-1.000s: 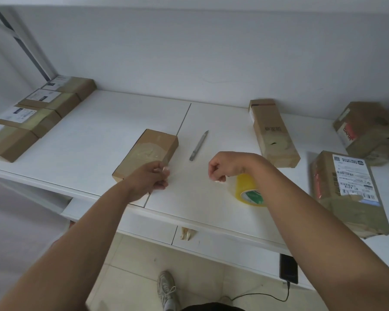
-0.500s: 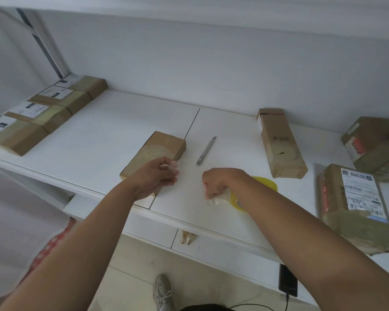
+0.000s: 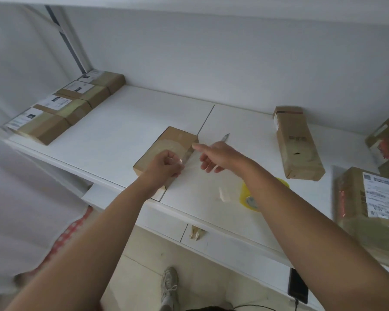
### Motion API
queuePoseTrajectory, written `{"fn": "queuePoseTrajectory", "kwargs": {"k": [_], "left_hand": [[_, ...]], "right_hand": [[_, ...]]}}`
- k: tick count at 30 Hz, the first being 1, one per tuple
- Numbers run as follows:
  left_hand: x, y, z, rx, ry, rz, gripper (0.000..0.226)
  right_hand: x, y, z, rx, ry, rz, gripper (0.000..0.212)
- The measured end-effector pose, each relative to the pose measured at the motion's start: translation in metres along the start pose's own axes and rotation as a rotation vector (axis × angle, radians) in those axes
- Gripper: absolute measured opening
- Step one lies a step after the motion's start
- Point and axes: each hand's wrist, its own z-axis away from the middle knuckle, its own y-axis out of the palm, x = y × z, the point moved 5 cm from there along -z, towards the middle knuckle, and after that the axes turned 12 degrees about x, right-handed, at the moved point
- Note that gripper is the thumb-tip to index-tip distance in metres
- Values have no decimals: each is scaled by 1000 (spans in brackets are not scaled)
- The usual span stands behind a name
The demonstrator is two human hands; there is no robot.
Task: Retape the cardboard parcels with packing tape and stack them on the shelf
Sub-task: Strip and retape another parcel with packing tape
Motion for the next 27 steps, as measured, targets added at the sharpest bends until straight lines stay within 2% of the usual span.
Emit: {"fn": "queuePoseTrajectory", "kwargs": {"k": [4, 6, 9, 12, 16, 19, 21, 23, 27], "left_hand": [[-2, -10, 11, -83, 25, -13, 16], [-3, -21, 11, -58, 21, -23, 15], [-5, -40, 6, 67, 17, 3, 14], [-10, -61, -3, 238, 16, -36, 15], [-13, -94, -15, 409, 4, -74, 13], [-7, -114, -26, 379, -43, 0, 14], [0, -125, -34, 287, -49, 118, 15], [5, -131, -41, 219, -29, 209, 6], [10, -133, -47, 217, 2, 198, 9]], "right_hand": [[15, 23, -5, 67, -139, 7, 21], [23, 28, -8, 53, -208, -9, 18], [35, 31, -10, 23, -279, 99, 23], [47, 36, -16, -17, -267, 232, 26], [68, 53, -31, -62, -240, 252, 27], [74, 66, -45, -155, -199, 219, 24], [75, 72, -54, -235, -180, 114, 23], [75, 76, -59, -314, -177, 5, 26], [69, 83, -62, -467, -130, -151, 29]]}}
